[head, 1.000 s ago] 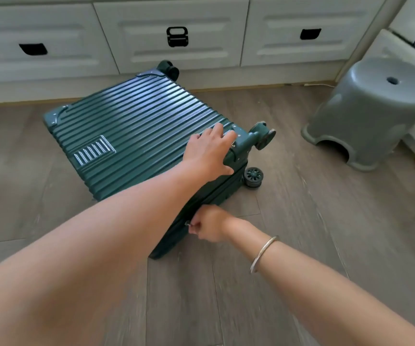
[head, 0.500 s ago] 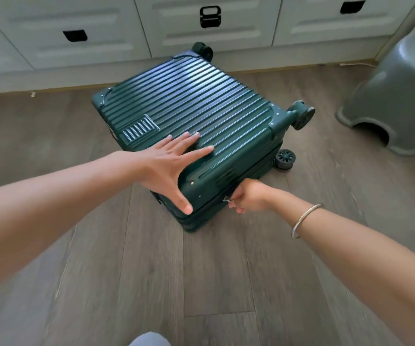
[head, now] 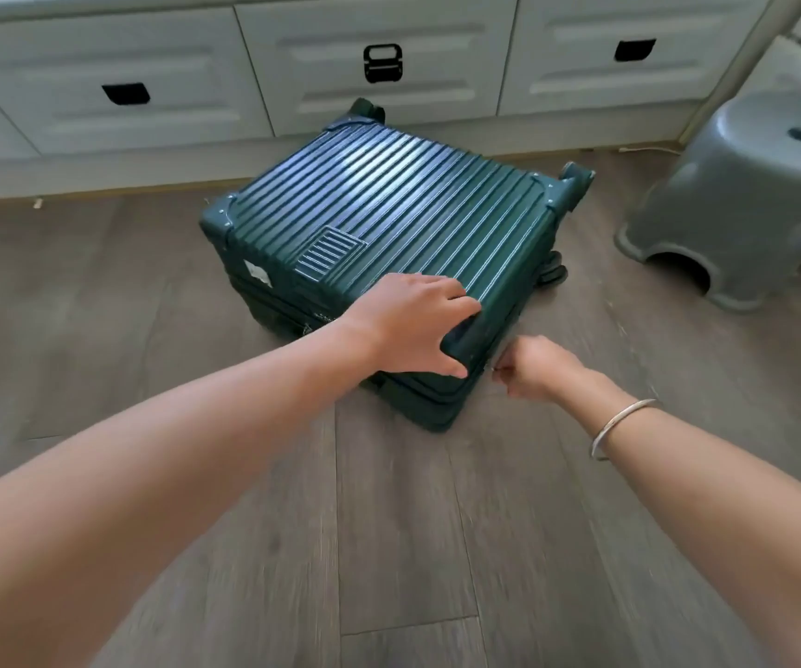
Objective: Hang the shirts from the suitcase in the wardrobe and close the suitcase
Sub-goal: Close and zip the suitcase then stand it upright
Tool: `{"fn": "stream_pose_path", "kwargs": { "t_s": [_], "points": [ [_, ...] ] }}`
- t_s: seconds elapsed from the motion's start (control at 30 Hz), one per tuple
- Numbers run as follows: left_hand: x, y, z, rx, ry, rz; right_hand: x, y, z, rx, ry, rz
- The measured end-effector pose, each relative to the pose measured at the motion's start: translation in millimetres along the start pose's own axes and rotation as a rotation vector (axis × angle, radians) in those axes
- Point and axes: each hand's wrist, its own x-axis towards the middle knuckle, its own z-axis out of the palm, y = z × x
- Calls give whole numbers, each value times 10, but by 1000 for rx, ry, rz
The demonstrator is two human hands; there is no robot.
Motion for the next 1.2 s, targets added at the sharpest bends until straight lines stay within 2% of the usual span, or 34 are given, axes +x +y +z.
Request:
{"fn": "stream_pose_path", "kwargs": {
  "t_s": [0.17, 0.27, 0.37, 0.47, 0.53, 0.6, 0.63, 0.73, 0.83, 1.03, 1.2],
  "points": [
    [598, 344, 100, 17, 54, -40, -227, 168, 59, 82, -142, 9],
    [848, 519, 71, 11, 85, -106, -162, 347, 90, 177, -78, 101],
    [1004, 669, 27, -8, 67, -158, -88, 364, 203, 222, 58, 217],
    [1050, 724, 33, -55, 26, -170, -67, 277, 312, 270, 136, 252],
    [995, 592, 30, -43, -48, -61, -41, 214, 353, 315, 154, 288],
    [880, 315, 23, 86, -165, 55, -23, 170, 364, 396, 164, 353],
    [809, 161, 41, 129, -197, 46, -22, 154, 378, 422, 170, 376],
    [621, -154, 165, 156, -191, -122, -64, 65, 418, 379, 177, 348],
    [550, -213, 232, 252, -130, -88, -80, 15, 445, 335, 205, 307],
    [568, -169, 240, 223, -114, -96, -106, -12, 522, 410, 317, 308],
    [705, -90, 186, 163, -113, -127, -103, 182, 537, 604, 378, 340]
  ]
}}
